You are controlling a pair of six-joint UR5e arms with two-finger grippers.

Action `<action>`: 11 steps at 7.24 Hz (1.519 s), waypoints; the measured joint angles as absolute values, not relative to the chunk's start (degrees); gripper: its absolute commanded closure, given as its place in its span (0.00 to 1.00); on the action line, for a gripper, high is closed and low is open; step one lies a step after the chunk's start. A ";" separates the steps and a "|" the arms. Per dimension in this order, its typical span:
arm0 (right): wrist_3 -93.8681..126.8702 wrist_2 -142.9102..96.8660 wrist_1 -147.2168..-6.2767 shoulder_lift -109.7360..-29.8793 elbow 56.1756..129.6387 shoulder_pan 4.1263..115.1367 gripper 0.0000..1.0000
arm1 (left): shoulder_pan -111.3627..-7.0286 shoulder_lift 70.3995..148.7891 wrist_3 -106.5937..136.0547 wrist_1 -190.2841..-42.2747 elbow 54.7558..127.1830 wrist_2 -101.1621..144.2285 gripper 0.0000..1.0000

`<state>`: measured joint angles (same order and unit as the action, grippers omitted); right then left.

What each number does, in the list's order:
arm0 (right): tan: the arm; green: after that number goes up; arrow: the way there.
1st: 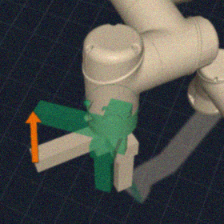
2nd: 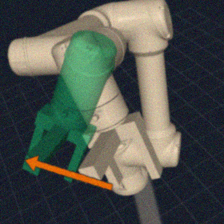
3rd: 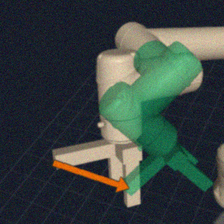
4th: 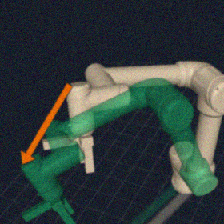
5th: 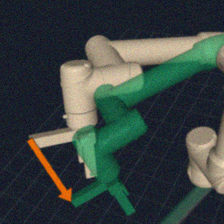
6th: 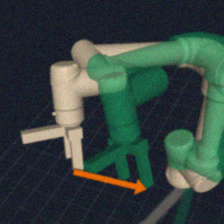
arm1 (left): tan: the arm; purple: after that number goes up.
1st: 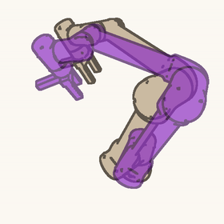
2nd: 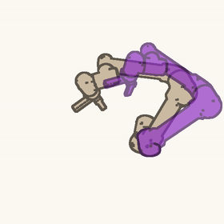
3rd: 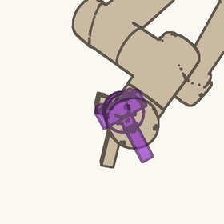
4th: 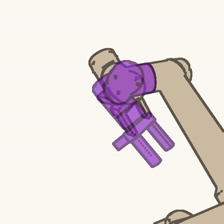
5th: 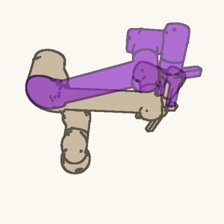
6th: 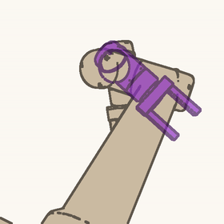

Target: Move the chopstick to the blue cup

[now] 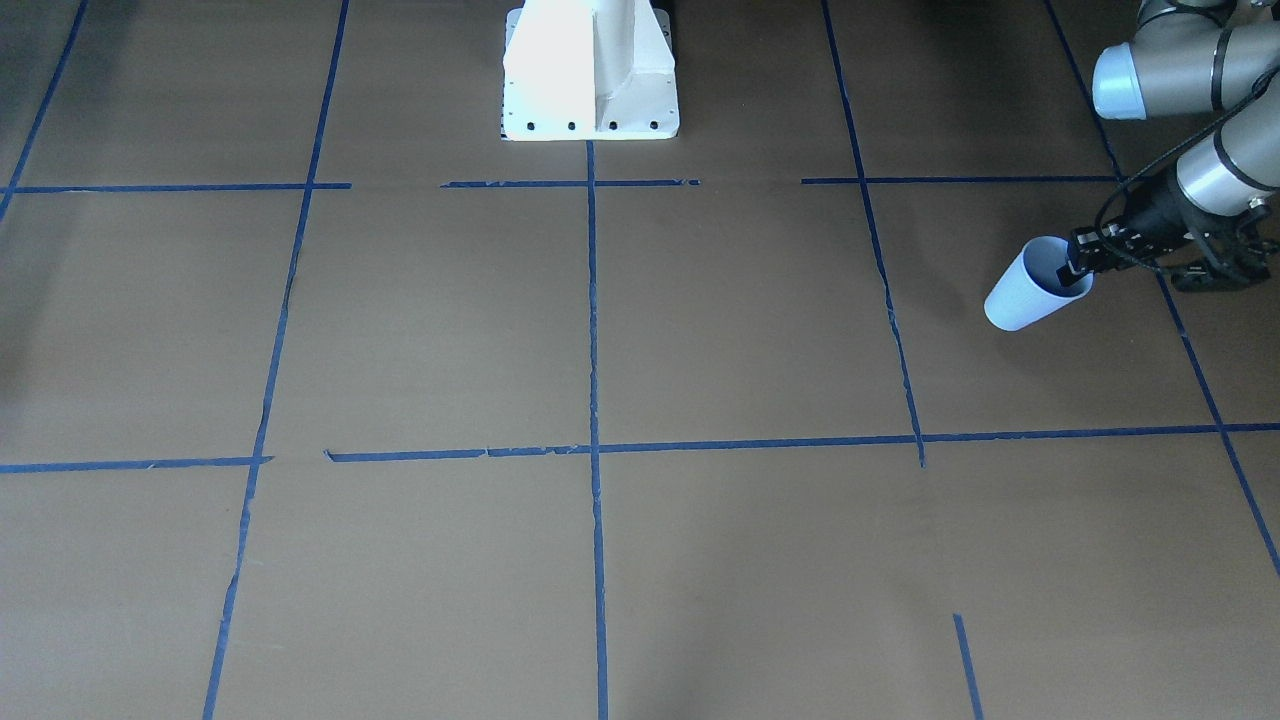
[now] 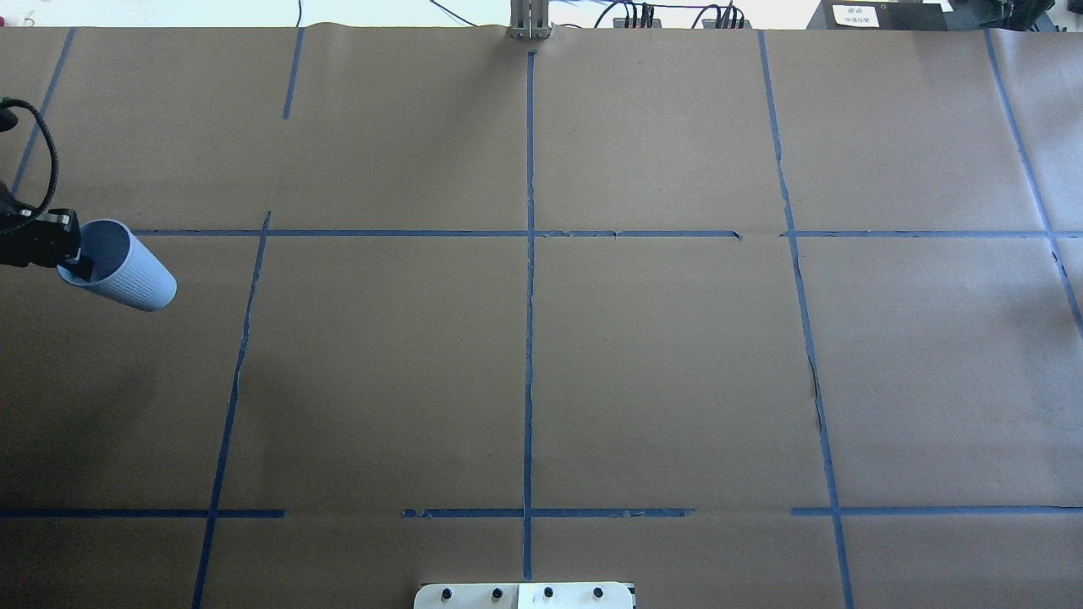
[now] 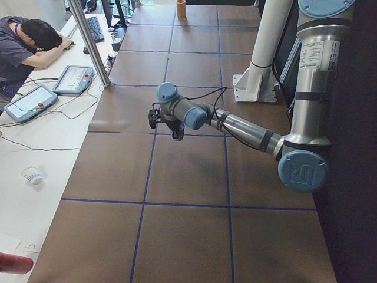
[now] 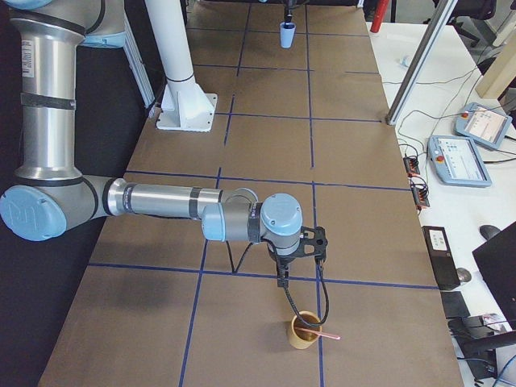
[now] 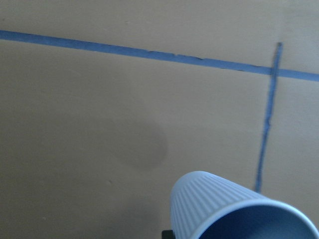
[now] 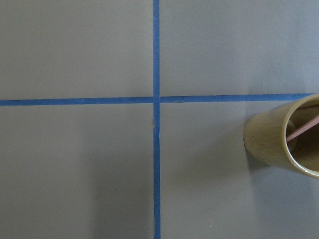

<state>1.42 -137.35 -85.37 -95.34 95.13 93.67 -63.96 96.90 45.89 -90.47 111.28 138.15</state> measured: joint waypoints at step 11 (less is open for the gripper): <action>5.64 -137.87 -85.18 -94.91 98.55 93.53 0.00 | -33.26 135.52 82.00 -91.00 91.04 116.49 0.97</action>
<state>5.64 -137.87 -85.18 -94.91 98.55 93.53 -33.26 135.52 82.00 -91.00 91.04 116.49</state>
